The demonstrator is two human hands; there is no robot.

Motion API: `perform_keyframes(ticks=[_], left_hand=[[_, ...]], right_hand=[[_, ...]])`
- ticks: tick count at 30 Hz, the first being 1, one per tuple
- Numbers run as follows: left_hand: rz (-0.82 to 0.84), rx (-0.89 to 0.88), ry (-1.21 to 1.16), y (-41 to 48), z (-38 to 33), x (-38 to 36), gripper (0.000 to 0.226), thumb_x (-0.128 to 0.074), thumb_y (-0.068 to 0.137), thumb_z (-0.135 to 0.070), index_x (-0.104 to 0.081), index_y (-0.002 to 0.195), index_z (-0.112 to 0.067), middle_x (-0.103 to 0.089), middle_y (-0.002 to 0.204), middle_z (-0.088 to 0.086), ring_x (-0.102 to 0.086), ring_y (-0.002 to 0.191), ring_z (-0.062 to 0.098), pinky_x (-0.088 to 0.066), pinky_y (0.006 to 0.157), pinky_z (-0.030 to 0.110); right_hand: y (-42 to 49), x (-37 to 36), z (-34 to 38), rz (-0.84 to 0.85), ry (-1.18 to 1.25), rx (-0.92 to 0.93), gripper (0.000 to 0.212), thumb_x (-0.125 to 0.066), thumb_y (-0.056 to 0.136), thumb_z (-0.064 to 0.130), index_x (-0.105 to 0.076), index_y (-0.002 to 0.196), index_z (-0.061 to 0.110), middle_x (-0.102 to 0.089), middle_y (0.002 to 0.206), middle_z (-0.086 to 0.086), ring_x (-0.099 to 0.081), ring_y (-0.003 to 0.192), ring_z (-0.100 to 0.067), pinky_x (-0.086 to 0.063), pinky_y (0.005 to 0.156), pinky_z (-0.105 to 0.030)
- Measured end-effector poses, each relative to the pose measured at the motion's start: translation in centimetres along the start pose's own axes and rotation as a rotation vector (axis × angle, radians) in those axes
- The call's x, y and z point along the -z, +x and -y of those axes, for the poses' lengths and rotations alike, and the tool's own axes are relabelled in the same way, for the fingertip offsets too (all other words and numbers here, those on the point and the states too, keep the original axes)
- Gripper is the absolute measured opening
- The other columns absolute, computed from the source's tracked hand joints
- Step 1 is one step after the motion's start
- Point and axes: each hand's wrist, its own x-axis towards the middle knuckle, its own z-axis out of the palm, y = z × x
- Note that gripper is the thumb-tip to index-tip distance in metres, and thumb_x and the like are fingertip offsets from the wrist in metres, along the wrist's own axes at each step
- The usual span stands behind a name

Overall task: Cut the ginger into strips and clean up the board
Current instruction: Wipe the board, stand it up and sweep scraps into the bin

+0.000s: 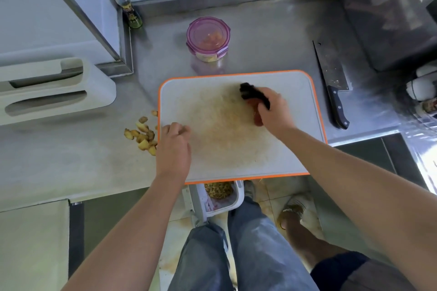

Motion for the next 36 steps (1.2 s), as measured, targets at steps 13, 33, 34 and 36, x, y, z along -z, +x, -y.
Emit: perform_keyframes(ticks=[13, 33, 34, 36], left_hand=[[0.024, 0.014, 0.039, 0.6, -0.1, 0.5, 0.025, -0.06, 0.085, -0.001, -0.071, 0.107, -0.005, -0.057, 0.104, 0.009, -0.048, 0.1, 0.028, -0.051, 0.07, 0.037], [0.042, 0.028, 0.051, 0.7, -0.4, 0.7, 0.026, -0.06, 0.086, 0.0, -0.07, 0.109, -0.005, -0.056, 0.107, 0.01, -0.047, 0.103, 0.028, -0.049, 0.07, 0.034], [0.039, 0.018, 0.044, 0.7, -0.4, 0.7, 0.026, -0.061, 0.085, 0.0, -0.071, 0.109, -0.004, -0.056, 0.107, 0.011, -0.047, 0.103, 0.029, -0.049, 0.073, 0.035], [0.035, -0.003, 0.023, 0.6, -0.1, 0.5, 0.025, -0.062, 0.084, 0.001, -0.071, 0.108, -0.001, -0.056, 0.106, 0.012, -0.048, 0.101, 0.031, -0.049, 0.078, 0.037]], right_hand=[[-2.1, -0.3, 3.1, 0.13, 0.163, 0.05, 0.049, -0.039, 0.076, -0.013, -0.068, 0.098, 0.02, -0.07, 0.077, 0.006, -0.056, 0.045, -0.014, -0.043, 0.045, -0.029], [-0.1, -0.2, 0.8, 0.011, -0.085, 0.069, 0.046, -0.044, 0.072, -0.003, -0.068, 0.108, 0.014, -0.067, 0.096, 0.006, -0.061, 0.088, -0.02, -0.051, 0.083, -0.029], [-0.8, -0.3, 0.8, 0.044, -0.103, 0.081, 0.044, -0.046, 0.073, -0.004, -0.069, 0.107, 0.013, -0.067, 0.099, 0.004, -0.061, 0.094, -0.019, -0.048, 0.086, -0.022], [-3.5, -1.2, 1.2, 0.199, -0.13, 0.153, 0.039, -0.051, 0.076, -0.01, -0.072, 0.102, 0.009, -0.067, 0.097, 0.002, -0.058, 0.089, -0.004, -0.037, 0.079, 0.0]])
